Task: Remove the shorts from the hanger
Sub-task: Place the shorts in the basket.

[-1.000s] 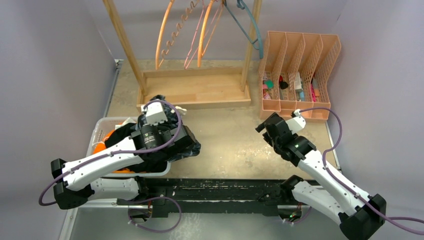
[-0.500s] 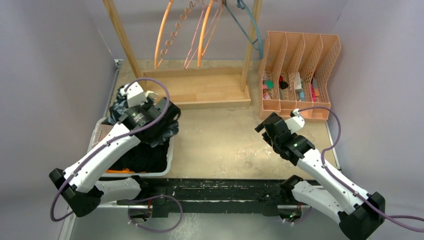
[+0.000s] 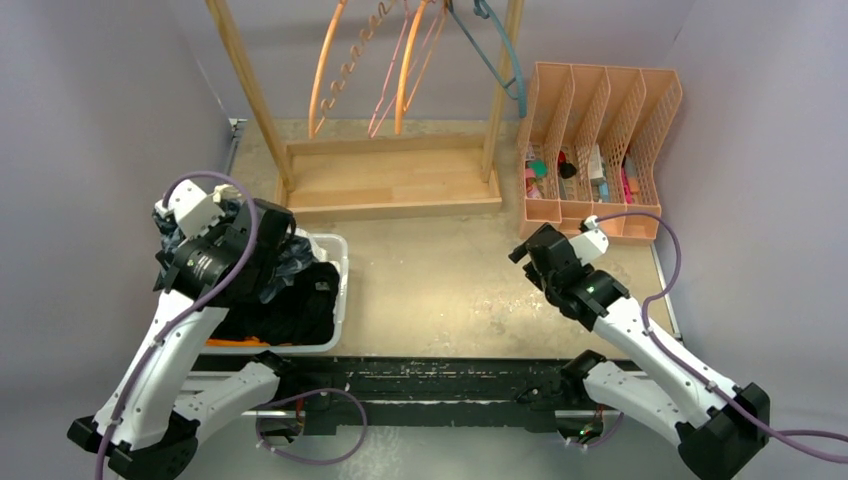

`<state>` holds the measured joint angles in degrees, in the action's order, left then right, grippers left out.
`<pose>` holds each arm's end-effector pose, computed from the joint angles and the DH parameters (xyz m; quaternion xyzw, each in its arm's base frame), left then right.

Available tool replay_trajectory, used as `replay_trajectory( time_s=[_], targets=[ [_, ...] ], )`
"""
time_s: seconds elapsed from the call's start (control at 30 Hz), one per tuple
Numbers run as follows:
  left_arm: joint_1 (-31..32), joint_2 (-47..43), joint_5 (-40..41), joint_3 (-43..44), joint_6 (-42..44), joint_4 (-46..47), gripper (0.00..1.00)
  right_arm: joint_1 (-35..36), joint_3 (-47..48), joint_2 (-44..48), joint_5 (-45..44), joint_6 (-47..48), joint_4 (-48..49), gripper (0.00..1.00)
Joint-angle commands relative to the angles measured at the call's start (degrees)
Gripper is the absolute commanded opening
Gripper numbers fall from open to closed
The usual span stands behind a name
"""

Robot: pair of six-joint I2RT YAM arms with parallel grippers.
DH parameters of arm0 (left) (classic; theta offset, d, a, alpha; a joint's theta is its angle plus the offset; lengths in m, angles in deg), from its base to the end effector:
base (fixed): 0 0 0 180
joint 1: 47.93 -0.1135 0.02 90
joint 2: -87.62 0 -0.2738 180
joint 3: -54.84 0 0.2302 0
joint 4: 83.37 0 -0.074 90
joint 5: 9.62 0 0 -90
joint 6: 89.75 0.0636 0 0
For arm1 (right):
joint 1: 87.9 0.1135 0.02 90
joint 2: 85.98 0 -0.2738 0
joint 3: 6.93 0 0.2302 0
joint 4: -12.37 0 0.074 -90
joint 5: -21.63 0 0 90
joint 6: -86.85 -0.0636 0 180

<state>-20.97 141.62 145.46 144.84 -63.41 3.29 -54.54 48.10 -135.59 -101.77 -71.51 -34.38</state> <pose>0.1150 0.0062 0.3855 -0.3982 0.7203 0.1945 0.5337 0.1589 0.0627 0.2599 0.3754 0.7967 0.1409 0.4522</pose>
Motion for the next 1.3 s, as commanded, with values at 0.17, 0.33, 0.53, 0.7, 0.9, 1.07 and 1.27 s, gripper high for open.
replay_trajectory(
  time_s=[0.17, 0.33, 0.53, 0.7, 0.9, 1.07, 1.27],
  targets=[
    [-0.4, -4.4, -3.7, -4.5, -2.0, -1.4, 0.00, -0.1, 3.7, -5.2, 0.5, 2.1, 2.6, 0.90],
    [-0.4, -1.5, -11.5, -14.1, -0.3, 5.4, 0.00, 0.0, 4.4, -6.3, 1.7, 3.9, 2.9, 0.90],
    [-0.4, 0.0, -18.9, -23.6, -1.3, 16.2, 0.00, 0.0, 4.5, -5.7, 1.2, 4.8, 1.3, 0.91],
    [-0.4, -1.4, -21.2, -27.9, -9.8, 18.4, 0.00, 0.0, 3.2, -4.5, 0.7, 4.4, 1.5, 0.91],
    [-0.4, -7.0, -24.7, -33.8, -19.3, 20.1, 0.00, 0.0, 2.9, -3.8, 0.4, 3.9, 1.6, 0.91],
    [-0.4, -5.2, -29.7, -41.9, -19.7, 29.2, 0.00, 0.0, 2.9, -4.4, 0.4, 4.2, 2.0, 0.91],
    [-0.5, 8.2, -41.9, -48.9, -17.5, 49.0, 0.00, 0.0, 3.7, -4.8, -0.4, 4.3, 0.3, 0.91]
  ],
)
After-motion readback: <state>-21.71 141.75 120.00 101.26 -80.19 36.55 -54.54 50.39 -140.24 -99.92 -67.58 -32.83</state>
